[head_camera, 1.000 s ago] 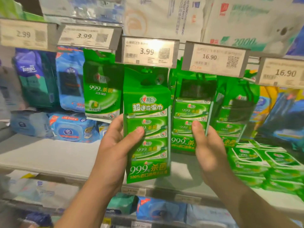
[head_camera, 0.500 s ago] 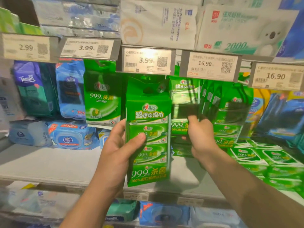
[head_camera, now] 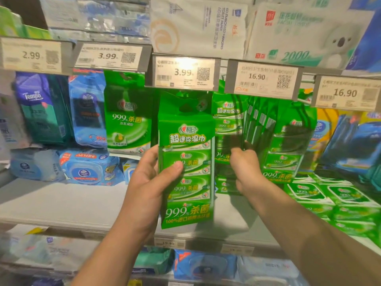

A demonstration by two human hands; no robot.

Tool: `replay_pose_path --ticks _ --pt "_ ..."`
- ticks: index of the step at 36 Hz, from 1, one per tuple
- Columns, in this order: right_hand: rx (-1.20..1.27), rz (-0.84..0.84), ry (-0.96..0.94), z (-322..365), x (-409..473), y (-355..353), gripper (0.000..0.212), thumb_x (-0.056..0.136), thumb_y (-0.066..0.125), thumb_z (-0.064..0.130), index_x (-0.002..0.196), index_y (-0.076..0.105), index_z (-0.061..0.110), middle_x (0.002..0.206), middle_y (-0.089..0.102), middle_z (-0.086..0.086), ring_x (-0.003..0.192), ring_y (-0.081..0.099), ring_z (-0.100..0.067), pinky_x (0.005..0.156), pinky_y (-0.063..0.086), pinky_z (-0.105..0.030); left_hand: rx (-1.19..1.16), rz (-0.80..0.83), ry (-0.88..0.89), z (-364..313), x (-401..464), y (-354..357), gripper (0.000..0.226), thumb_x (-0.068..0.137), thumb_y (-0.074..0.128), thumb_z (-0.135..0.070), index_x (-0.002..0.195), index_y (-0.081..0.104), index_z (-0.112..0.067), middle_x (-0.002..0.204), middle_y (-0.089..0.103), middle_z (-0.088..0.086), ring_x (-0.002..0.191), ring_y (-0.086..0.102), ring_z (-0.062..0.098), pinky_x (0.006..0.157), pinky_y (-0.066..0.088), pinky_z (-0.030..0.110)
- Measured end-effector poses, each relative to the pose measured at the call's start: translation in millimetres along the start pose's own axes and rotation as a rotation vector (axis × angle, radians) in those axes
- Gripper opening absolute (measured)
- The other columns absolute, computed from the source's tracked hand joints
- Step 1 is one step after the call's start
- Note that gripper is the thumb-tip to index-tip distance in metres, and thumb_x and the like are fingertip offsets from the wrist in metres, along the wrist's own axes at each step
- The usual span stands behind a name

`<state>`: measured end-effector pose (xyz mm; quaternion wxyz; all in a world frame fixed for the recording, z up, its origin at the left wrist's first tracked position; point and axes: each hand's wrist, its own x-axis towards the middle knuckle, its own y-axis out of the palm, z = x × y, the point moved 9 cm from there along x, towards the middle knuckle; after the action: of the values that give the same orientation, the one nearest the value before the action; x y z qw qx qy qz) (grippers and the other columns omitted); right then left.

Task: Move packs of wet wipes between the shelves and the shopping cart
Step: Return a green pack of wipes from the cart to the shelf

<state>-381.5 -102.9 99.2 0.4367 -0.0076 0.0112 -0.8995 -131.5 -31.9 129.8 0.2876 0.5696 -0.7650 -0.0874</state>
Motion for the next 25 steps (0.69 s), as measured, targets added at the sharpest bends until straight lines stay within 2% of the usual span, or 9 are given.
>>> replay_pose_path --ticks 2,5,8,13,16,18,21,24,25 --pt "-0.012 0.007 0.026 -3 -1 0 0.034 0.103 0.050 0.038 0.125 0.051 0.012 0.105 0.059 -0.004 0.096 0.052 -0.024 0.088 0.038 -0.036 0.006 0.002 0.002 1 0 0 0.048 0.077 0.066 -0.008 0.125 0.061 -0.013 0.113 0.077 0.009 0.095 0.076 0.022 0.072 0.061 0.030" --pt "-0.020 0.051 0.051 -6 -6 0 0.064 0.099 0.048 0.055 0.142 0.045 0.007 0.134 0.056 -0.007 0.121 0.051 -0.030 0.102 0.038 -0.042 0.017 0.011 0.008 3 1 1 0.050 0.077 0.066 -0.009 0.127 0.060 -0.012 0.113 0.077 0.009 0.095 0.076 0.022 0.073 0.061 0.030" --pt "-0.007 0.147 0.085 -19 -12 3 0.075 0.097 0.047 0.057 0.152 0.032 0.009 0.151 0.045 -0.006 0.137 0.043 -0.029 0.110 0.032 -0.045 0.021 0.024 0.012 5 1 2 0.051 0.077 0.066 -0.009 0.127 0.060 -0.011 0.114 0.077 0.009 0.097 0.076 0.022 0.074 0.061 0.030" --pt "0.046 0.285 0.108 -38 -31 4 0.103 0.073 0.057 0.075 0.154 0.032 0.017 0.154 0.046 -0.001 0.139 0.045 -0.022 0.118 0.030 -0.050 0.042 0.023 0.008 10 1 3 0.049 0.077 0.067 -0.010 0.125 0.060 -0.012 0.112 0.077 0.008 0.097 0.076 0.022 0.075 0.061 0.030" --pt "0.086 0.291 0.094 -46 -39 -3 0.120 0.056 0.063 0.087 0.152 0.036 0.020 0.152 0.047 0.002 0.135 0.048 -0.020 0.116 0.033 -0.049 0.085 0.000 0.003 12 2 4 0.053 0.078 0.069 -0.016 0.131 0.059 -0.013 0.120 0.075 0.009 0.108 0.073 0.027 0.089 0.061 0.042" --pt "0.064 0.275 0.011 -31 -57 -11 0.097 0.075 0.064 0.077 0.149 0.040 0.019 0.148 0.048 0.005 0.134 0.047 -0.017 0.115 0.033 -0.044 0.111 -0.017 0.003 12 1 6 0.055 0.079 0.070 -0.020 0.133 0.059 -0.014 0.125 0.073 0.009 0.115 0.070 0.029 0.100 0.054 0.050" --pt "0.004 0.271 -0.118 -18 -76 -26 0.046 0.101 0.046 0.055 0.132 0.053 0.022 0.132 0.059 0.006 0.121 0.053 -0.014 0.106 0.037 -0.036 0.128 -0.011 -0.012 16 1 12 0.053 0.081 0.072 -0.021 0.132 0.059 -0.016 0.125 0.073 0.007 0.116 0.070 0.027 0.100 0.054 0.048" --pt "-0.006 0.352 -0.223 6 -106 -26 0.049 0.097 0.040 0.063 0.124 0.060 0.027 0.119 0.069 -0.002 0.114 0.063 -0.021 0.106 0.047 -0.048 0.146 0.031 -0.019 22 2 24 0.044 0.086 0.078 -0.019 0.126 0.060 -0.018 0.117 0.076 0.003 0.108 0.073 0.022 0.087 0.061 0.035" --pt "-0.033 0.400 -0.261 12 -116 -25 0.049 0.098 0.037 0.062 0.122 0.062 0.028 0.116 0.071 0.001 0.113 0.065 -0.017 0.103 0.051 -0.041 0.152 0.043 -0.019 24 2 28 0.044 0.086 0.078 -0.019 0.126 0.060 -0.018 0.117 0.077 0.002 0.107 0.074 0.020 0.084 0.061 0.032"
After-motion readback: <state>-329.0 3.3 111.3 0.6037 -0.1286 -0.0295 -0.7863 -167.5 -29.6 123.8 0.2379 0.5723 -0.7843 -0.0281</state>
